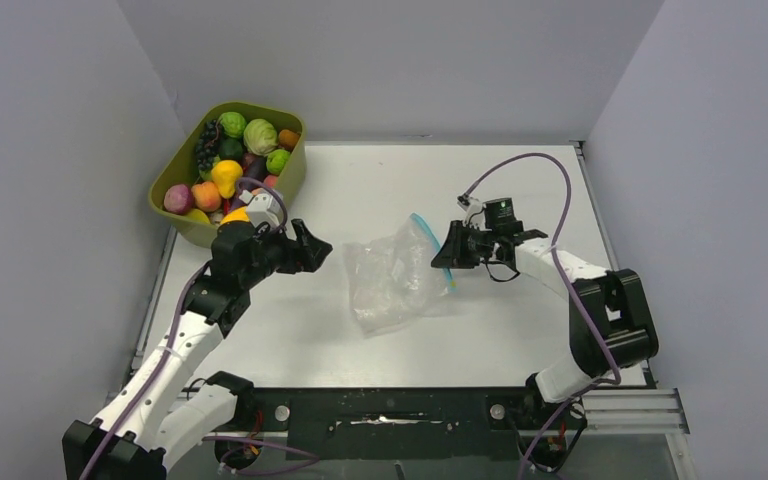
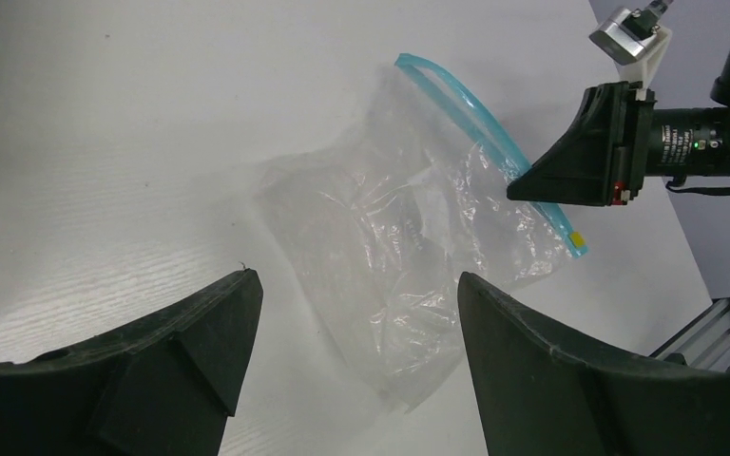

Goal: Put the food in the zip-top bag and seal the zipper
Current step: Place the zipper food storage bag at the center of the board, then open the zipper of the food storage bag at the center of the board.

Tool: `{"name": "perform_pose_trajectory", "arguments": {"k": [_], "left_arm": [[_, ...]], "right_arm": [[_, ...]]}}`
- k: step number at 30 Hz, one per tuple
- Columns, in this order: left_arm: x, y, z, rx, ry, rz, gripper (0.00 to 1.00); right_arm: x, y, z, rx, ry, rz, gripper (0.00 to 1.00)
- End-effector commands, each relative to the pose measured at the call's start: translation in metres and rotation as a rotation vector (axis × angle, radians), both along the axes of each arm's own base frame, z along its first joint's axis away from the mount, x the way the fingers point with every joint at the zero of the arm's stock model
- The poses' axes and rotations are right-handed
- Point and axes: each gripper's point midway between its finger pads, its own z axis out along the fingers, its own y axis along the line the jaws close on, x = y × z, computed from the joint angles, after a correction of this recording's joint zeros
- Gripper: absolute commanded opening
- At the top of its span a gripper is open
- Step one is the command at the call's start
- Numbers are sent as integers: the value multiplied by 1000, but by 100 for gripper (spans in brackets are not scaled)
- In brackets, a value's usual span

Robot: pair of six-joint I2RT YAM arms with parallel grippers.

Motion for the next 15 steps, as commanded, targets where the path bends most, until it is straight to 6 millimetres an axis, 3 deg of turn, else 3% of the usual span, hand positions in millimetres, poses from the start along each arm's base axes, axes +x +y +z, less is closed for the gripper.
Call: {"name": "perform_pose_trajectory", "arguments": {"k": [1, 8, 15], "left_arm": [[1, -5, 11, -42, -5, 0, 74], [15, -12, 28, -71, -32, 4, 72], [29, -26, 53, -136, -20, -7, 72]], "right_arm": [[4, 13, 41, 42, -199, 32, 9], [-3, 33, 79, -107, -467, 46, 1], [-14, 50, 123, -155, -708, 34, 0]]}}
